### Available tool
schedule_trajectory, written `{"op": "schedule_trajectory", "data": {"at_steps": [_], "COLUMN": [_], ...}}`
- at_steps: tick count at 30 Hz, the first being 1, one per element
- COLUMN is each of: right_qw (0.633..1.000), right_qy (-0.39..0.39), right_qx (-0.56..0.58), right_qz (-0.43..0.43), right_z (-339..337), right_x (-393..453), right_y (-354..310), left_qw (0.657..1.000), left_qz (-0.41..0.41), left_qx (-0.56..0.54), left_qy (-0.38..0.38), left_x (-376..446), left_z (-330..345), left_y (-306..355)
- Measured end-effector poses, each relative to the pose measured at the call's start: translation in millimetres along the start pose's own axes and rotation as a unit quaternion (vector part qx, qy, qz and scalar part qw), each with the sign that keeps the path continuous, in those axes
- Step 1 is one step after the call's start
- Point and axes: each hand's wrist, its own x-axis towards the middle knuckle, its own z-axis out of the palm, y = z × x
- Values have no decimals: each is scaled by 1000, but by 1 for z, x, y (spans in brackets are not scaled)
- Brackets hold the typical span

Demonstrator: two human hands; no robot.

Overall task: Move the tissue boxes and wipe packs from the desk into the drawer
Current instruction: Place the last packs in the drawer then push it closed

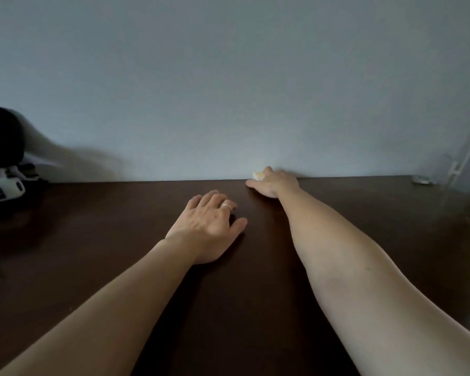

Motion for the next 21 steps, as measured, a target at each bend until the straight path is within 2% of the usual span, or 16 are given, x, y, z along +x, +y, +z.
{"op": "schedule_trajectory", "data": {"at_steps": [5,10,12,15,17,21], "right_qw": [996,977,986,994,993,995], "right_qy": [25,143,97,-54,-54,36], "right_qx": [-66,-98,-55,39,44,1], "right_qz": [-59,-127,-124,-82,-90,-89], "right_z": [-6,-11,-10,-6,-4,8], "right_x": [-3,-13,-13,-12,-11,-25], "right_y": [10,16,15,12,12,9], "left_qw": [1000,1000,1000,1000,1000,1000], "left_qz": [-14,-17,-19,-18,-14,-10], "left_qx": [-6,-9,-8,-12,-16,-16], "left_qy": [7,13,16,16,18,24], "left_x": [-2,-4,-4,-2,0,1], "left_z": [-3,-4,-4,-2,0,2], "left_y": [4,4,5,4,2,0]}}
